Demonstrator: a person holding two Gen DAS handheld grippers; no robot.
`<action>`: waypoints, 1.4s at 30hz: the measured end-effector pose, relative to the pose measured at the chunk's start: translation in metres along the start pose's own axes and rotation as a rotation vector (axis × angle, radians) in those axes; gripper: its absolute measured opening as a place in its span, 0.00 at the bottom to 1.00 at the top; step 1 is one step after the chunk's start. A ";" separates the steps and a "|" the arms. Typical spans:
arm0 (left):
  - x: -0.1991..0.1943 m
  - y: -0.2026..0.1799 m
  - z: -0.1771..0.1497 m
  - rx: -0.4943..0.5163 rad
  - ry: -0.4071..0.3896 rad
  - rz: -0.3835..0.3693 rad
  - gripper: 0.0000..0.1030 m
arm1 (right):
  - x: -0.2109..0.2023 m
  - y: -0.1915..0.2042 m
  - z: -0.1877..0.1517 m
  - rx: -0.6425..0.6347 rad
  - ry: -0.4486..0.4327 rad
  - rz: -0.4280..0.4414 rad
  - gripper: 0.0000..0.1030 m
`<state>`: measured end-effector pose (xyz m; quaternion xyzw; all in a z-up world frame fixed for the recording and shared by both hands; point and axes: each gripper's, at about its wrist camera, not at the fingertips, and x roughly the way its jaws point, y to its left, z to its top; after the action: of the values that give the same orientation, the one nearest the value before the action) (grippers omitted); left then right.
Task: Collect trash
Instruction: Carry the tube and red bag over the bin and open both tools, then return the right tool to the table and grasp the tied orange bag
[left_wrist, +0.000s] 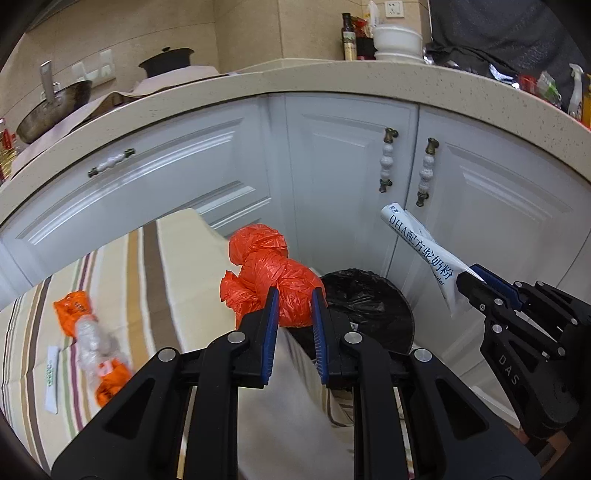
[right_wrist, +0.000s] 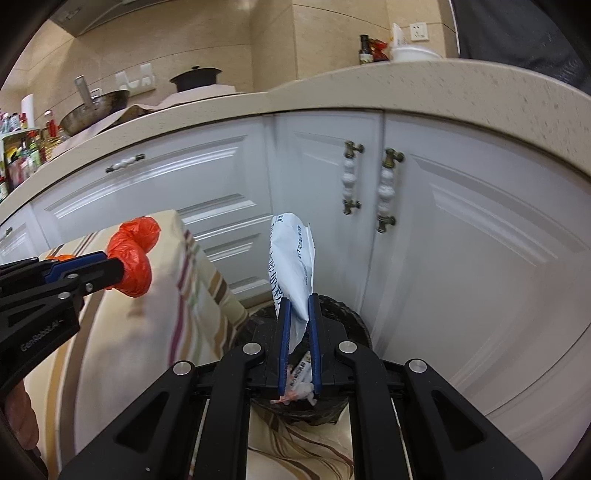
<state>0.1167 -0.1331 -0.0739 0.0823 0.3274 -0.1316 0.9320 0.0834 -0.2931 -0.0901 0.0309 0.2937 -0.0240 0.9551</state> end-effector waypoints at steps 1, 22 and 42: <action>0.004 -0.004 0.002 0.005 0.004 -0.003 0.17 | 0.002 -0.003 -0.001 0.004 0.002 -0.003 0.10; 0.068 -0.030 0.023 0.040 0.064 -0.009 0.47 | 0.062 -0.042 -0.007 0.079 0.067 -0.038 0.37; -0.025 0.083 -0.002 -0.138 0.001 0.131 0.49 | 0.015 0.044 0.019 -0.012 -0.010 0.075 0.47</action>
<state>0.1221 -0.0487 -0.0540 0.0391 0.3302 -0.0475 0.9419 0.1091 -0.2510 -0.0804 0.0359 0.2876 0.0133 0.9570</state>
